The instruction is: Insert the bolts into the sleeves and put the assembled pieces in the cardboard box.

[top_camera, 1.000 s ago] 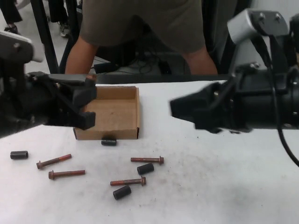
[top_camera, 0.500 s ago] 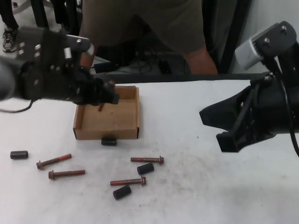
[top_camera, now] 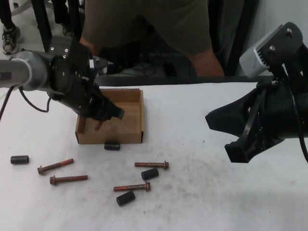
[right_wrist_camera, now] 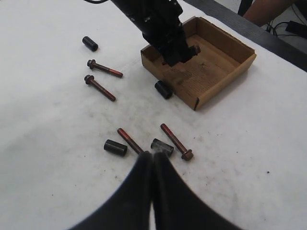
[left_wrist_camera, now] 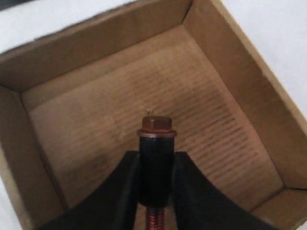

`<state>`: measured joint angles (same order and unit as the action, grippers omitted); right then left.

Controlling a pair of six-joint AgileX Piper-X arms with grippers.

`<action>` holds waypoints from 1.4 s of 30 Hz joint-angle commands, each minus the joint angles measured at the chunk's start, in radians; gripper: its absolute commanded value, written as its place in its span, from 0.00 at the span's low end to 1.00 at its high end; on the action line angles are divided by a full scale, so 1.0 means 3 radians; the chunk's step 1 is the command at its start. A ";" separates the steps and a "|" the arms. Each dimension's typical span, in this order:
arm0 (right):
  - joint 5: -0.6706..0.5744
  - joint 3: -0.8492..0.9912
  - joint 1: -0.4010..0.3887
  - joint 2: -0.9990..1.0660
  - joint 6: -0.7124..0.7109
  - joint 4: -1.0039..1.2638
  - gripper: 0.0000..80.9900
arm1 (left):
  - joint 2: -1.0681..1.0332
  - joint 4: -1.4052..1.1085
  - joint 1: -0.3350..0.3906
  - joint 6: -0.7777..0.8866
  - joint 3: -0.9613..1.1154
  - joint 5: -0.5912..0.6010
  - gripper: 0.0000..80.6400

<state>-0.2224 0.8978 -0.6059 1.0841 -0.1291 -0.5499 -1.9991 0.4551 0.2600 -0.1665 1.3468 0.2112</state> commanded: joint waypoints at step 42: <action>-0.0025 -0.0011 0.0013 -0.0044 0.0079 -0.0075 0.00 | 0.3105 0.0442 -0.0003 0.0713 -0.1889 0.0574 0.01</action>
<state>-0.2224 0.8978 -0.6059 1.0841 -0.1013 -0.5747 -1.1504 0.5920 0.2600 0.0197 0.8368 0.3824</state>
